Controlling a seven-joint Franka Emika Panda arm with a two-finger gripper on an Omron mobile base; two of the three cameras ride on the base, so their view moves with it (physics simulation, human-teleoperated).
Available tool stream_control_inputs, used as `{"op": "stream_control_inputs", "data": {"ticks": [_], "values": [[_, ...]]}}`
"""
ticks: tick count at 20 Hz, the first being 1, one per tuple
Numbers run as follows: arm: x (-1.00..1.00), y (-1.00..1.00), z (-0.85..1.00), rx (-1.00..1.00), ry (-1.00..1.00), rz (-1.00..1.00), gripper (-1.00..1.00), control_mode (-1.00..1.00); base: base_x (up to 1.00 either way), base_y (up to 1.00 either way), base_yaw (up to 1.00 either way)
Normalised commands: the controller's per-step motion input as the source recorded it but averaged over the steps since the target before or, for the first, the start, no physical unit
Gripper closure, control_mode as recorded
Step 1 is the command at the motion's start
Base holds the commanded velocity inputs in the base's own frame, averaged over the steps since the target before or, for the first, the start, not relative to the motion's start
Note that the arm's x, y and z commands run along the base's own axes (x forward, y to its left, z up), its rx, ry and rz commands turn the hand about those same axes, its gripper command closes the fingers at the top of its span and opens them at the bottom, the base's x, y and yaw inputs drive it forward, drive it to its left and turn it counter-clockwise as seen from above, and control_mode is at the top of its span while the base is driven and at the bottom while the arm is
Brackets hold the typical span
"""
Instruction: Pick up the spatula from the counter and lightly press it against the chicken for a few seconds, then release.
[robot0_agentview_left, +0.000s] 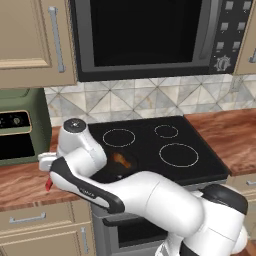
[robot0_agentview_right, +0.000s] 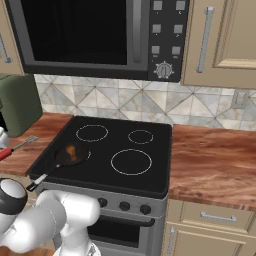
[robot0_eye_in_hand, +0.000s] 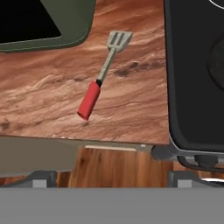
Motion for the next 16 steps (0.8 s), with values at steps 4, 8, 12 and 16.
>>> {"op": "stream_control_inputs", "data": {"ticks": [4, 8, 12, 16], "values": [[0.23, 0.14, -0.17, 0.0, 0.03, 0.0, -1.0, -1.0, 0.0, 0.0, 0.0], [0.23, 0.14, -0.18, 0.0, 0.05, 0.0, -1.0, -1.0, 0.0, 0.0, 0.0], [0.2, 0.2, -0.19, -0.01, 0.05, 0.0, -1.0, -1.0, 0.0, 0.0, 0.0], [0.18, 0.21, -0.19, -0.04, 0.04, 0.0, -1.0, -1.0, 0.0, 0.0, 0.0]]}}
